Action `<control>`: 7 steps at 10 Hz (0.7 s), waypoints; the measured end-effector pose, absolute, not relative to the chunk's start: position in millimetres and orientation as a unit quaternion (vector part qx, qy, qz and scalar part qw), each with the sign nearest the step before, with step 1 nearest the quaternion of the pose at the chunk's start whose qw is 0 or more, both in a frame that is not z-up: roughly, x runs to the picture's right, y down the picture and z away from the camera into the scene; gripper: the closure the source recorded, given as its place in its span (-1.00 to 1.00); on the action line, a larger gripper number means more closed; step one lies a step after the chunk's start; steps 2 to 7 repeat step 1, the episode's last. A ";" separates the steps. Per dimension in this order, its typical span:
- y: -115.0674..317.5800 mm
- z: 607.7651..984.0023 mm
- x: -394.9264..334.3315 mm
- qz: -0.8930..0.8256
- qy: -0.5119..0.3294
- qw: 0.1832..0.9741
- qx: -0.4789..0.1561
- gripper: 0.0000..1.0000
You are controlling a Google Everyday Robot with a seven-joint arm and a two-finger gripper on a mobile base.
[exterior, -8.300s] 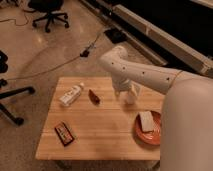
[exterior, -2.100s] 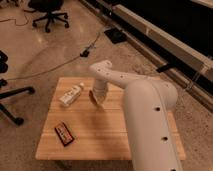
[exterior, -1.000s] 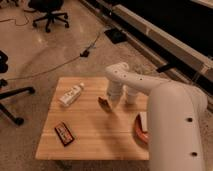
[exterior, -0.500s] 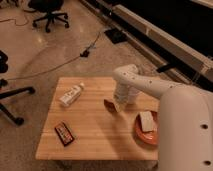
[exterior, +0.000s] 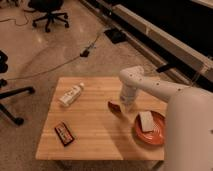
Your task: Drag the pepper across the table
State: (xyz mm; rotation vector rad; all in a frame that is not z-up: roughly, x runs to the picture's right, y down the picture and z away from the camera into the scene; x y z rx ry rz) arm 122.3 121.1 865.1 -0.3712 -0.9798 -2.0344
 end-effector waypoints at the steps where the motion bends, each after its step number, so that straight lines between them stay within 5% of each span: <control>1: 115.4 868.9 126.3 -0.808 -0.389 0.418 -0.145 0.53; 7: 115.4 868.9 126.3 -0.808 -0.389 0.418 -0.145 0.53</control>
